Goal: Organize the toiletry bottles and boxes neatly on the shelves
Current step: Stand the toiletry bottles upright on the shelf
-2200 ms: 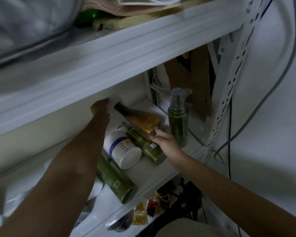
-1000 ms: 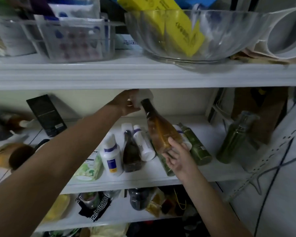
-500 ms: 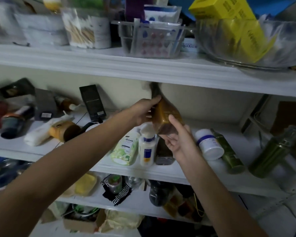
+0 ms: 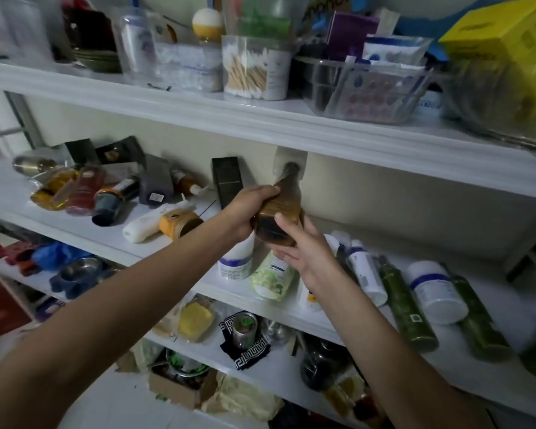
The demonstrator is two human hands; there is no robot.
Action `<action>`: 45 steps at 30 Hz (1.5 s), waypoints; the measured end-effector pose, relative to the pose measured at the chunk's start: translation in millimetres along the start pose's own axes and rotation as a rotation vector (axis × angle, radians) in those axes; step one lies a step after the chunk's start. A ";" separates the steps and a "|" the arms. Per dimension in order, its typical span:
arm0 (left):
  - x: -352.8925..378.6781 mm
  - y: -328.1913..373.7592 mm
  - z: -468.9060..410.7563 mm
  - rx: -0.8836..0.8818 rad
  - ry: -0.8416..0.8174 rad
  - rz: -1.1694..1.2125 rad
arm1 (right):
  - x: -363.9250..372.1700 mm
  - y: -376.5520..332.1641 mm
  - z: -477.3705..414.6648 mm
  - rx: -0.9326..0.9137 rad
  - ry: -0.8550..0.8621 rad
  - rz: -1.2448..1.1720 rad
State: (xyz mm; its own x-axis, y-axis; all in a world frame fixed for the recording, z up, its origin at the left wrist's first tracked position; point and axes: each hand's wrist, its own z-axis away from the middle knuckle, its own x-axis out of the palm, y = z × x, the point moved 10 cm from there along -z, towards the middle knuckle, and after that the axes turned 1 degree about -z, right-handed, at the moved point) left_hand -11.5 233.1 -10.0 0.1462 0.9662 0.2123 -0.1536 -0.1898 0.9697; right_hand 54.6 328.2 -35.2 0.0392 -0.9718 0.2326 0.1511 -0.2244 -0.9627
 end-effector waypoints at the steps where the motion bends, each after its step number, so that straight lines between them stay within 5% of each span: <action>1: -4.3 4.0 1.5 0.008 -0.005 0.010 | 5.6 -2.4 -1.9 -0.011 -0.016 0.017; 10: -49.0 20.9 17.1 -0.050 0.102 0.084 | 44.0 -21.1 -24.6 -0.105 -0.190 0.348; 19: -116.3 27.1 7.8 -0.038 0.212 0.086 | 93.2 -19.7 -61.7 -0.286 -0.119 0.517; 33: -249.6 47.3 -54.7 -0.037 0.071 -0.002 | 201.4 24.4 -138.8 -0.276 0.041 0.476; 45: -263.4 -23.7 -61.6 -0.194 -0.037 0.061 | 195.5 77.6 -144.9 -0.137 0.099 0.603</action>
State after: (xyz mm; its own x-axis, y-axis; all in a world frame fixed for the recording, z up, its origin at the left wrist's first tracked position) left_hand -106.6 -6.1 -96.3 0.1657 0.9463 0.2777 -0.3484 -0.2073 0.9141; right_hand -69.1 110.3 -84.4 -0.0149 -0.9309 -0.3650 0.0031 0.3650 -0.9310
